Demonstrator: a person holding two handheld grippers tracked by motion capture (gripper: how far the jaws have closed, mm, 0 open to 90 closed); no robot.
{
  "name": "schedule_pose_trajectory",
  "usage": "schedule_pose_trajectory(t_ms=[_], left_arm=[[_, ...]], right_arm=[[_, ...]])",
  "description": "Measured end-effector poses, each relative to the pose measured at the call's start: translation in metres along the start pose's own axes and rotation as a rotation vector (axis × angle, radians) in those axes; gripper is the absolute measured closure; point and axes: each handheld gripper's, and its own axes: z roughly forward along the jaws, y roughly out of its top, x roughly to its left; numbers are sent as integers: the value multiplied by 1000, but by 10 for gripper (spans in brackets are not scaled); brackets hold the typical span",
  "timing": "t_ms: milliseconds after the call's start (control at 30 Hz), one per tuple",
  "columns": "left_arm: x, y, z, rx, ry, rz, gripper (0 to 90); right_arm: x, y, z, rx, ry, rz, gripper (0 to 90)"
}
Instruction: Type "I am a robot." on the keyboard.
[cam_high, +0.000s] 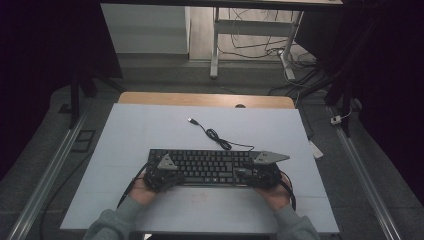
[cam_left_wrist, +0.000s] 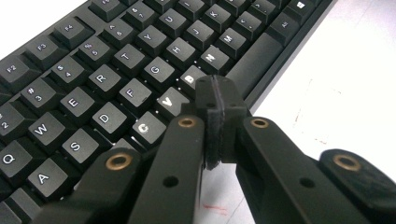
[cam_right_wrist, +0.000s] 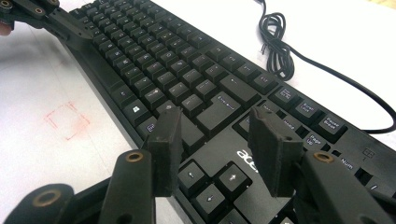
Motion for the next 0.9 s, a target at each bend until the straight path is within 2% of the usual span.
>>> schedule_pose_trajectory(t_ms=[400, 500, 733, 900], left_arm=[[0, -1, 5, 7, 11, 4, 888], [-1, -1, 2, 6, 33, 15, 888], [4, 2, -21, -121, 43, -29, 885], [11, 1, -32, -179, 47, -82, 689]], right_arm=[[0, 0, 0, 1, 0, 0, 546], [0, 0, 0, 0, 2, 0, 545], [0, -1, 0, -2, 5, 3, 544], [0, -1, 0, 6, 1, -1, 540]])
